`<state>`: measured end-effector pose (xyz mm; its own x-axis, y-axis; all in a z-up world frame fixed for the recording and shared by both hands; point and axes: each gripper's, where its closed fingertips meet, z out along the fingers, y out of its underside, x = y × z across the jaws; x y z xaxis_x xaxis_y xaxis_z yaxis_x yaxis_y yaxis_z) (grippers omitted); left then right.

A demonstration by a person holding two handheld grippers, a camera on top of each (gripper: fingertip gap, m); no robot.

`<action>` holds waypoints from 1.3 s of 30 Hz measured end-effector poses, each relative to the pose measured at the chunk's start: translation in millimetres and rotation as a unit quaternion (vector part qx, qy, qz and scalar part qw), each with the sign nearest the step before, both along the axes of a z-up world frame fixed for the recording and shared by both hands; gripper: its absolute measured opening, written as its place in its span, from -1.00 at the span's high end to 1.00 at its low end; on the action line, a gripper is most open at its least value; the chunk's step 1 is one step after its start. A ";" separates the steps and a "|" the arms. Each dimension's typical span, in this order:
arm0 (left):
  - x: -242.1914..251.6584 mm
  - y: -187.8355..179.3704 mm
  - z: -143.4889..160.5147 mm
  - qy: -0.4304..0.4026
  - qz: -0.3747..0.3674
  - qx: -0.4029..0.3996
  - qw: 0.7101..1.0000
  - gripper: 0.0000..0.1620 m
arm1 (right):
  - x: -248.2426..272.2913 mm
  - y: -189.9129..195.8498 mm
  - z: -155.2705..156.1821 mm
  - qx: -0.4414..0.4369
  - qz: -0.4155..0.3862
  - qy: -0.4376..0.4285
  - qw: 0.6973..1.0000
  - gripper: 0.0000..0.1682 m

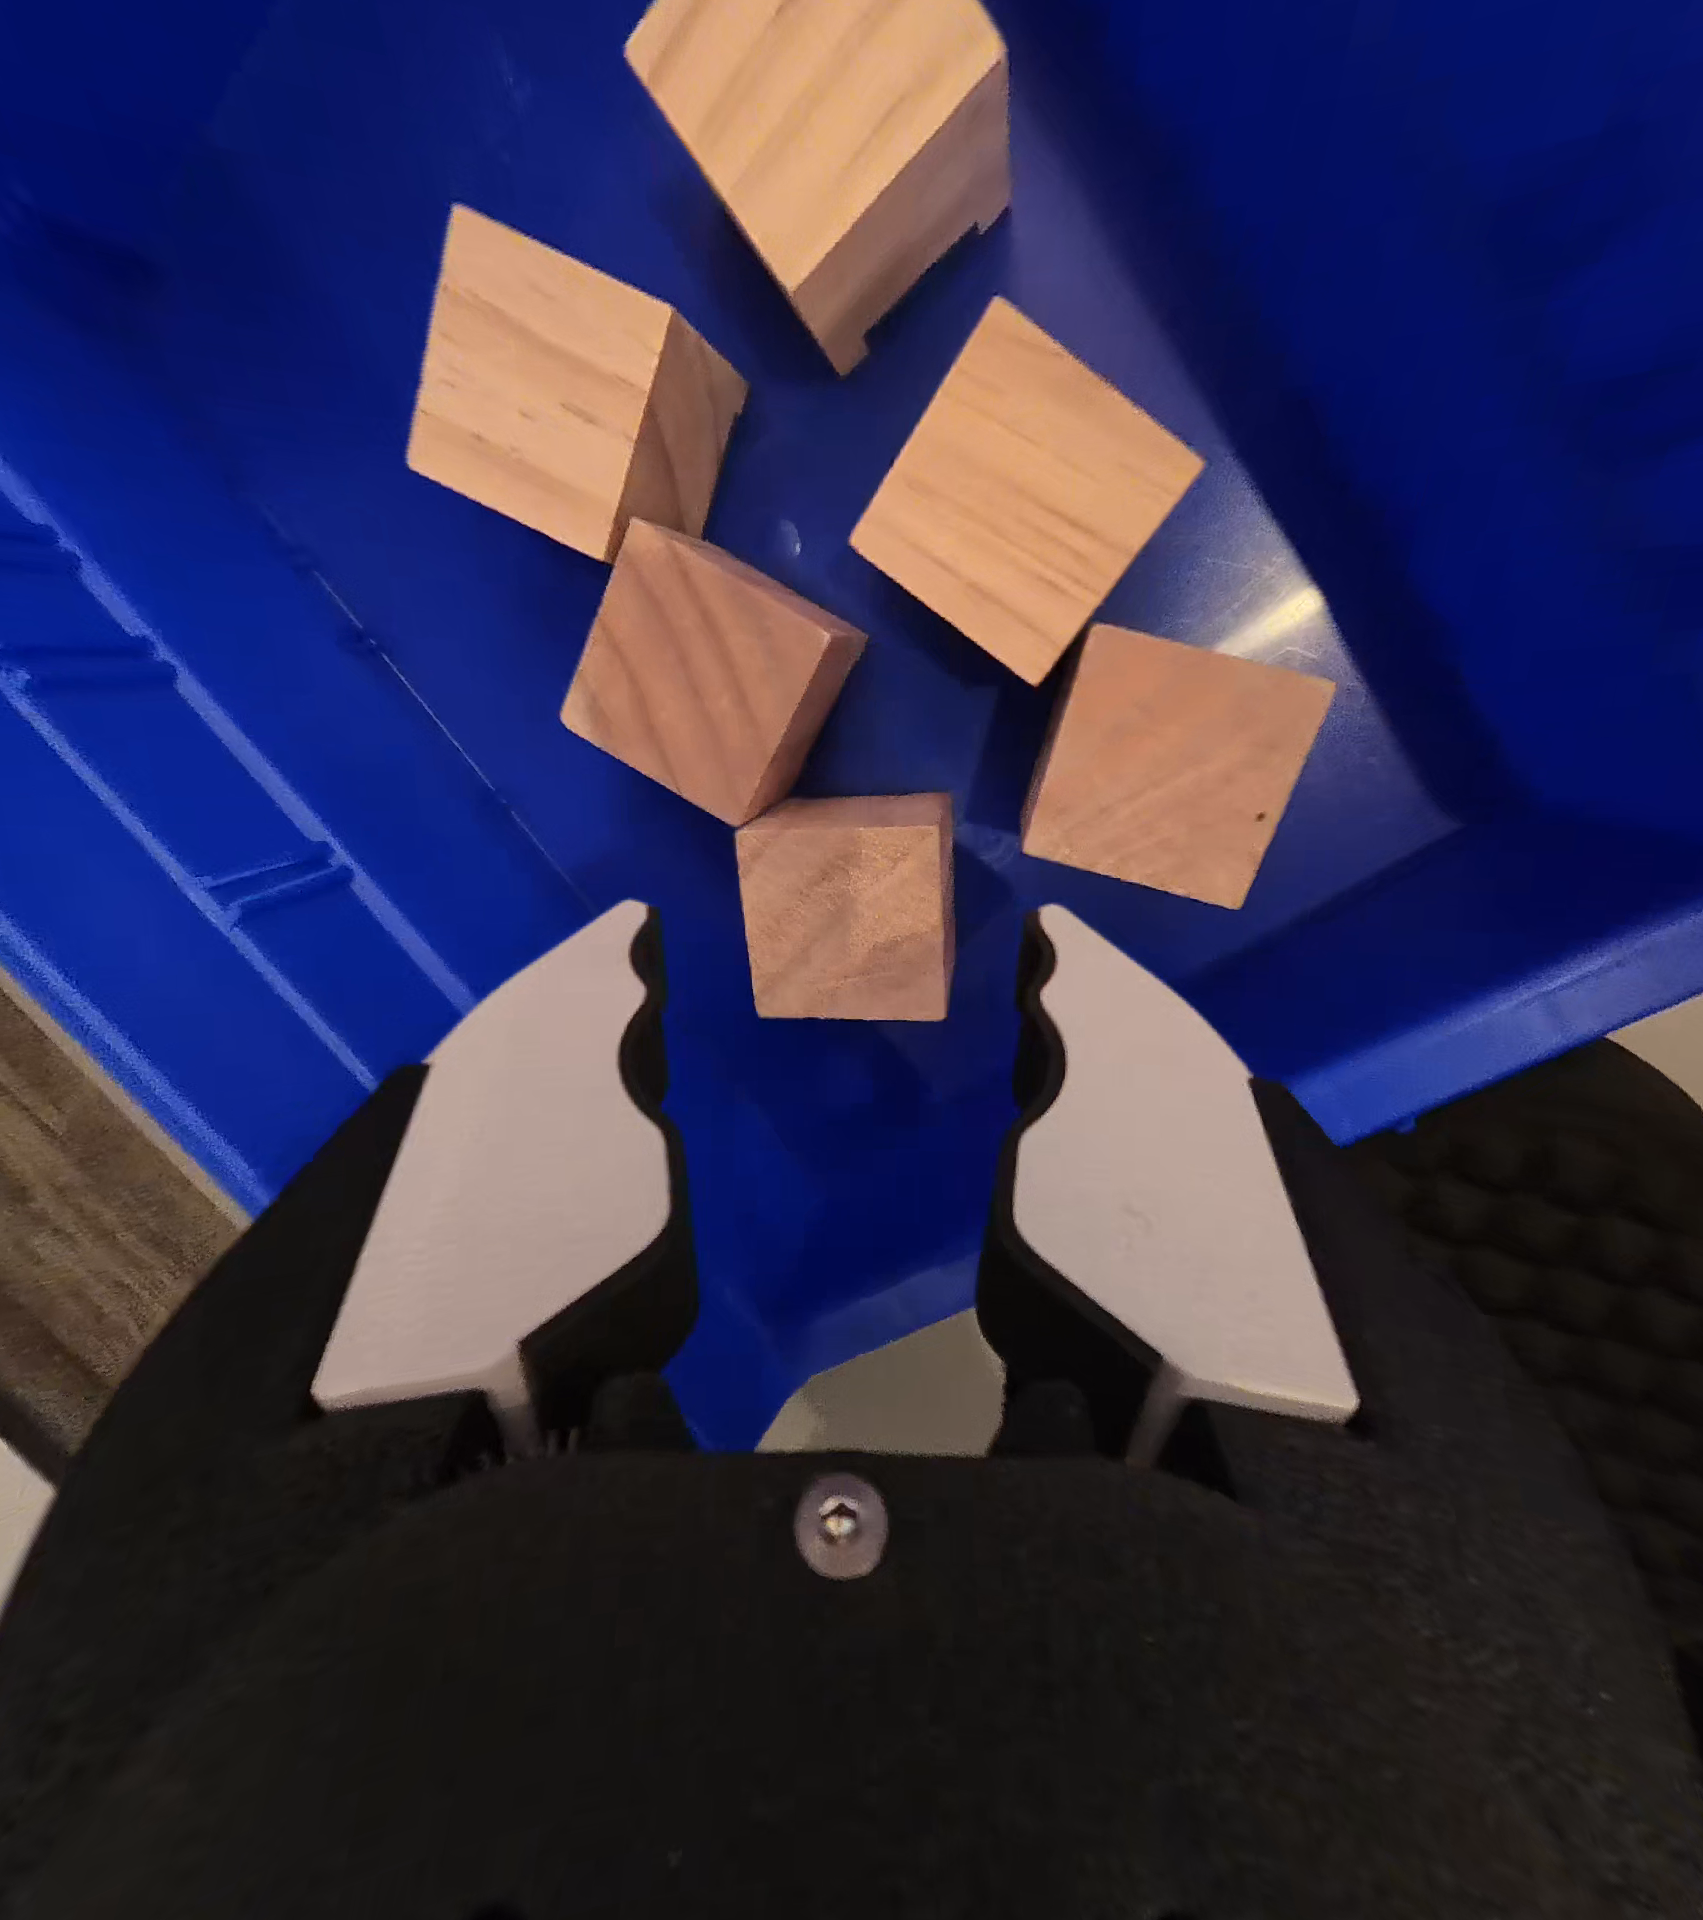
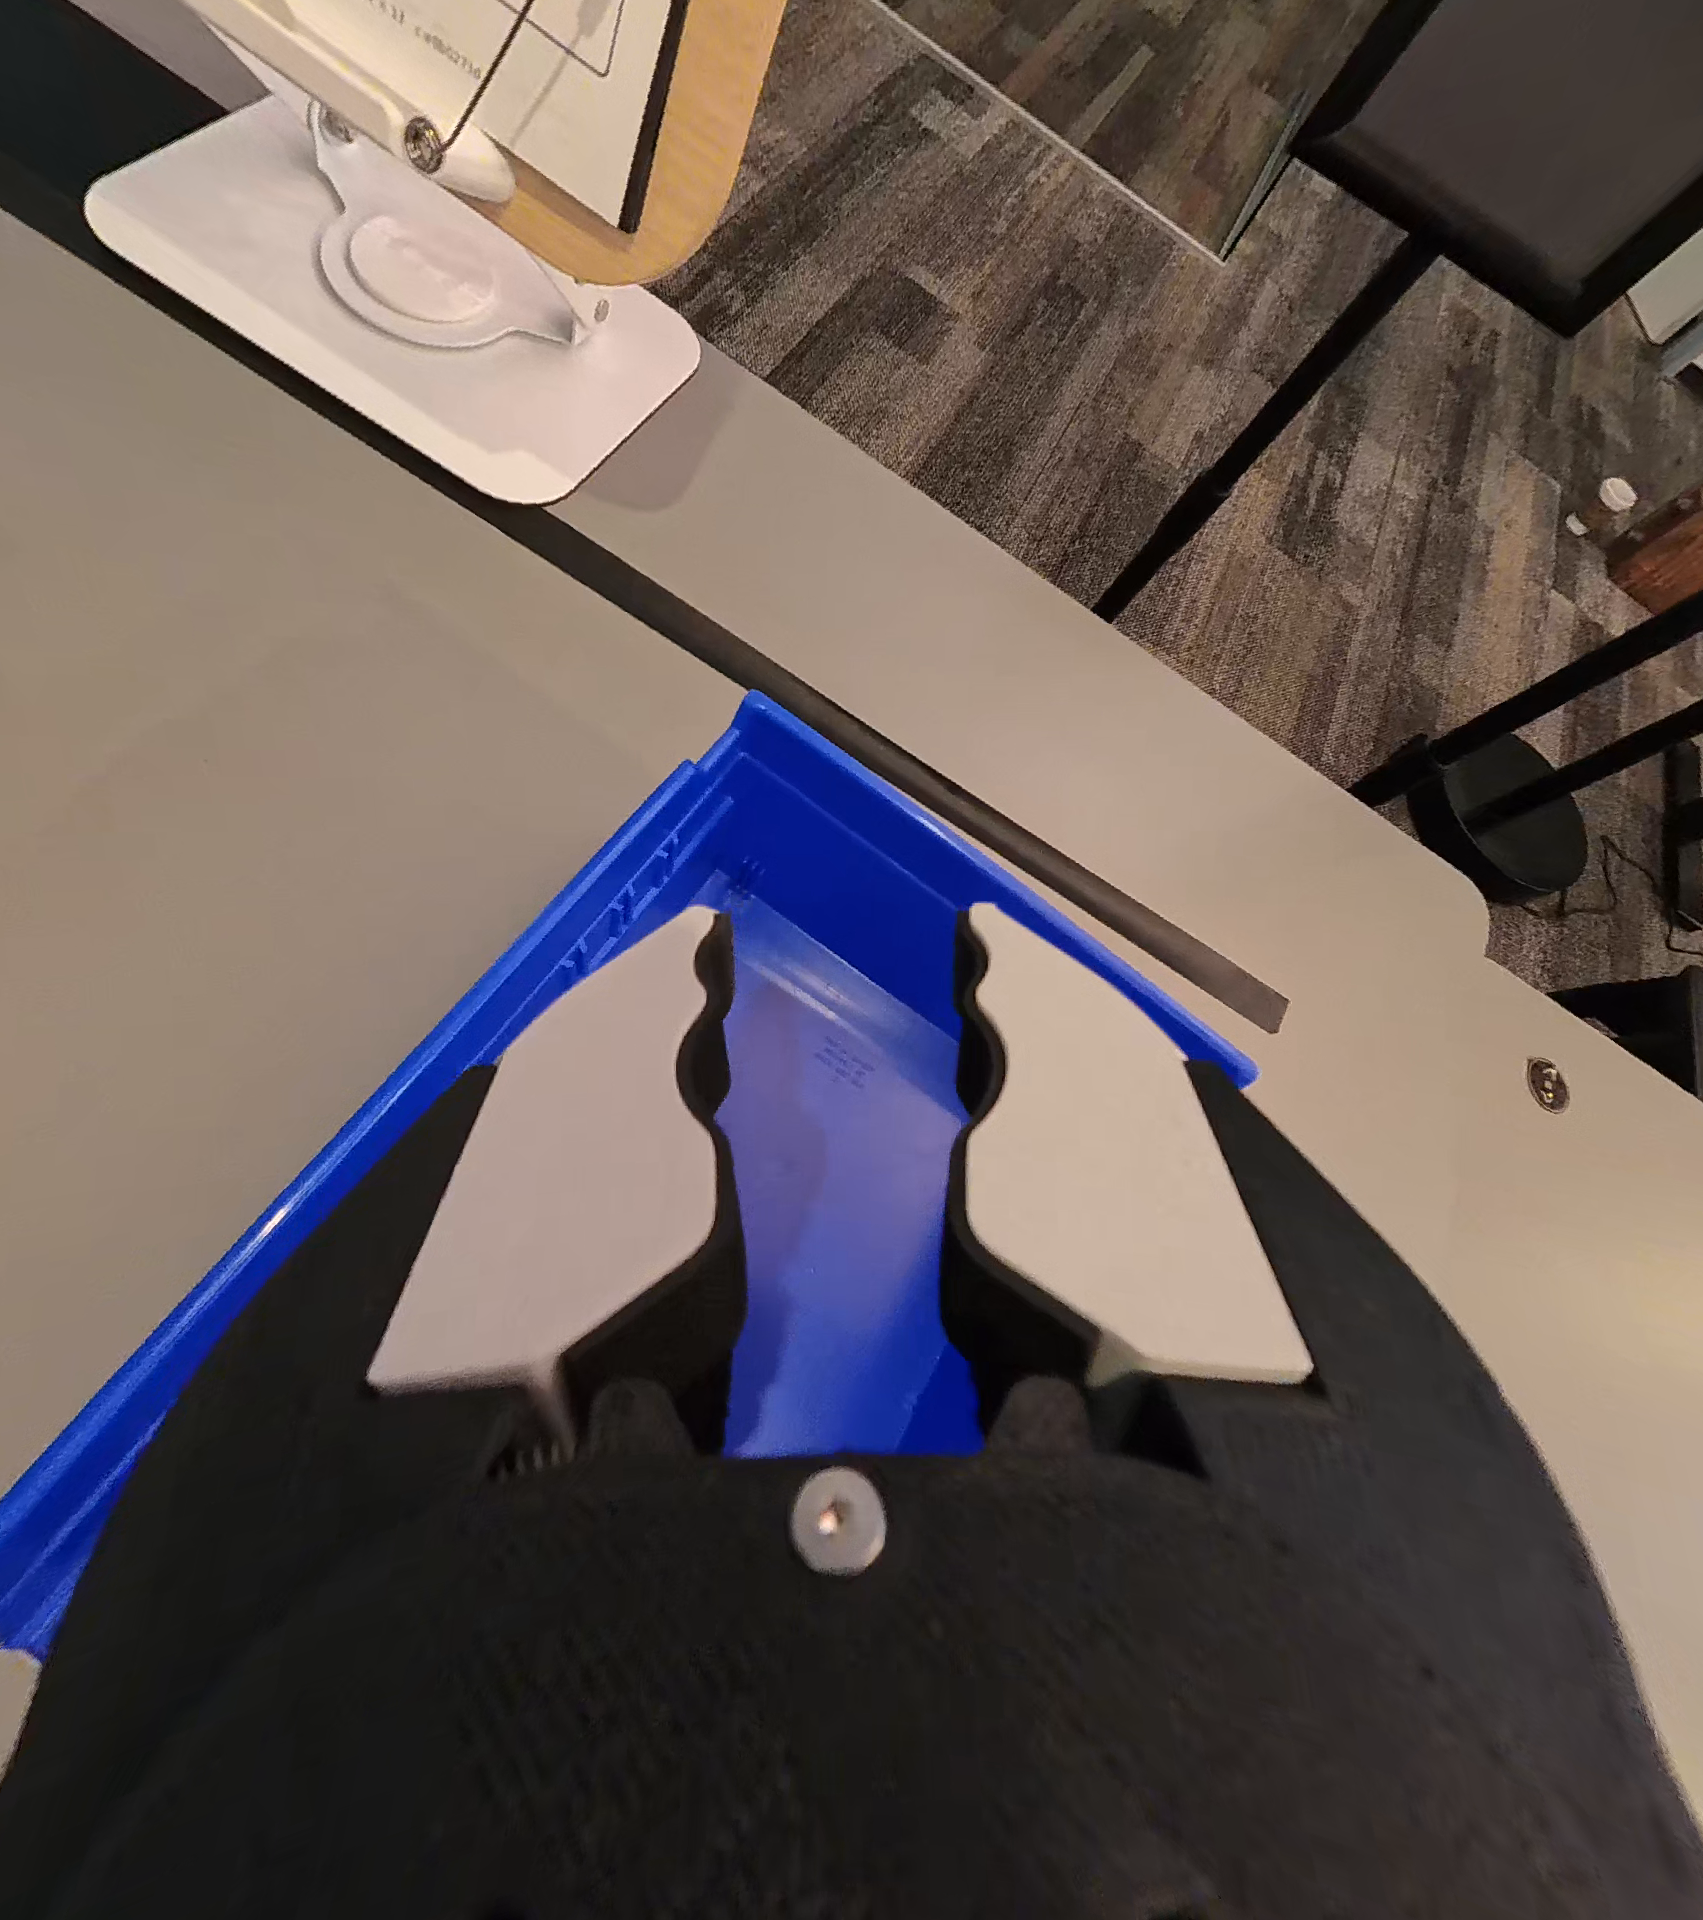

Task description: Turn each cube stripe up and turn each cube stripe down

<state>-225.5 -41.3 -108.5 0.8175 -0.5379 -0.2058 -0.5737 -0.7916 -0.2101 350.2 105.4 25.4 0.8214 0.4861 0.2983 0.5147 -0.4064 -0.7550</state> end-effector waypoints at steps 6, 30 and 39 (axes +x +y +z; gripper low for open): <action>-6.4 -4.5 -18.4 0.007 0.007 -0.040 0.999 0.28 | 2.7 2.0 -3.5 -0.006 0.000 -0.006 1.000 0.51; 101.4 24.1 143.9 -0.157 -0.099 0.116 0.976 0.42 | -81.4 -19.4 77.7 0.207 0.139 0.069 0.966 0.37; 284.3 -11.1 233.7 -0.480 -0.272 0.114 0.826 0.43 | -234.1 -144.5 98.1 0.390 0.392 0.080 0.829 0.13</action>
<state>58.8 -52.4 125.2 0.3126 -0.9165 0.2495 -0.3150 -0.3478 -0.8831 116.0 -39.0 123.5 0.4034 0.6006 0.6904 0.2570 0.6497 -0.7154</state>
